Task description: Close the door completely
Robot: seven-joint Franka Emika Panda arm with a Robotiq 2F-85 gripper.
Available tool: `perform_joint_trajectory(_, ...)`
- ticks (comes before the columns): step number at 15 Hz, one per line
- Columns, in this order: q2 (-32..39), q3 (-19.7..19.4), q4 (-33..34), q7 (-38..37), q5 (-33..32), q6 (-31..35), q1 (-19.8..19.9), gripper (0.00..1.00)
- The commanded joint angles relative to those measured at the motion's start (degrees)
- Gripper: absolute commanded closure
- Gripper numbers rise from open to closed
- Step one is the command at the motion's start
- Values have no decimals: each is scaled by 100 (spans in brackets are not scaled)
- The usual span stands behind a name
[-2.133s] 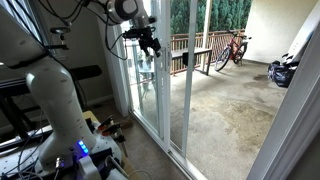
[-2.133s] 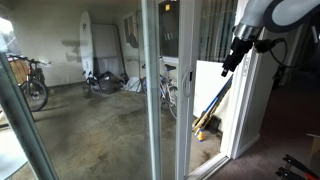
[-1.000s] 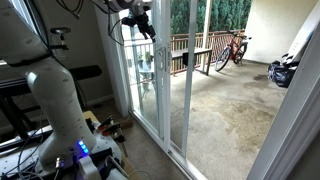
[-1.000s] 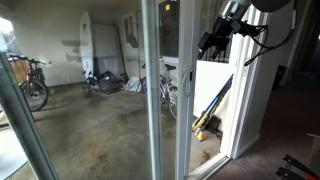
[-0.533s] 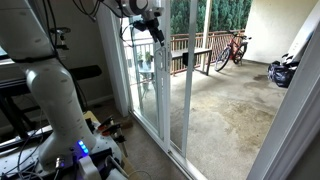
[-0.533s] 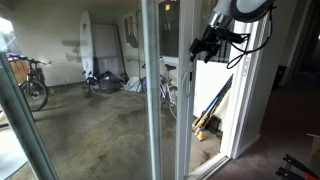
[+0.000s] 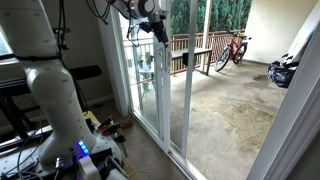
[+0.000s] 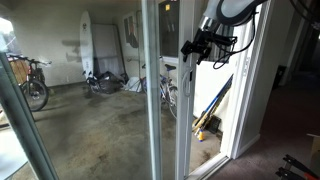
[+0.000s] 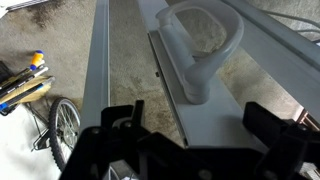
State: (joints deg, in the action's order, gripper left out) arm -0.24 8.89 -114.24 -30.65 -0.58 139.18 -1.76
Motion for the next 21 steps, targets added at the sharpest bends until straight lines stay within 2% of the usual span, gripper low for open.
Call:
perform_joint_trajectory(1, 319, -175, 256, -274, 28, -181, -128, 0)
perform_joint_trajectory(6, 436, -279, 150, -197, 177, -649, -230, 0)
perform_joint_trajectory(11, 520, -360, 157, -296, 72, -704, -304, 0)
perform_joint_trajectory(14, 379, -424, 88, -284, -24, -801, -295, 0)
perform_joint_trajectory(17, 145, -531, -73, -130, -405, -1020, -234, 0)
perform_joint_trajectory(21, -305, -677, -538, 103, -703, -1064, -110, 0)
